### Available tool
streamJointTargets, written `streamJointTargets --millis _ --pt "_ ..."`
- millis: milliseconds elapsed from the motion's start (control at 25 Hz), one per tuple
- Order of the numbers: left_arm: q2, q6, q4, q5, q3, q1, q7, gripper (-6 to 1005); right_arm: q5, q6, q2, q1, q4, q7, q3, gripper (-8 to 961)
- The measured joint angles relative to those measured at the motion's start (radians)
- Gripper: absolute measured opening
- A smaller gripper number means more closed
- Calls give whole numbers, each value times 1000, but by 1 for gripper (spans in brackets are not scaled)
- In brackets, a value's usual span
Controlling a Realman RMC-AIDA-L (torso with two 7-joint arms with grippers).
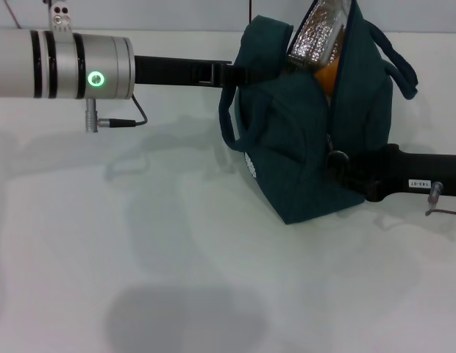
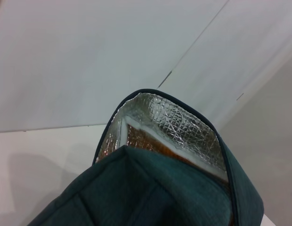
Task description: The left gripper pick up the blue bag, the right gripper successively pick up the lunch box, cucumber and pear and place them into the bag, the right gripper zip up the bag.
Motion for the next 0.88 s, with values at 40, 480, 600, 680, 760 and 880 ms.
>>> streamJointTargets --millis 40,480,600,680,760,880 --pt "0 0 0 0 0 -1 0 76 0 2 0 0 0 0 0 313" --pt "2 -2 1 -2 0 0 0 78 12 8 -1 -10 -10 -6 0 41" --pt "2 -2 0 -2 0 -2 0 78 12 -11 -3 -11 -10 -5 0 8" --pt "2 -1 1 -2 0 -2 -2 78 12 -50 -8 -12 -10 -1 0 8" --pt "2 1 3 -1 0 -4 -5 79 12 -98 -17 -12 -12 8 0 8" --pt "2 5 3 -2 2 -6 -7 79 12 -144 -33 -12 -17 33 0 9"
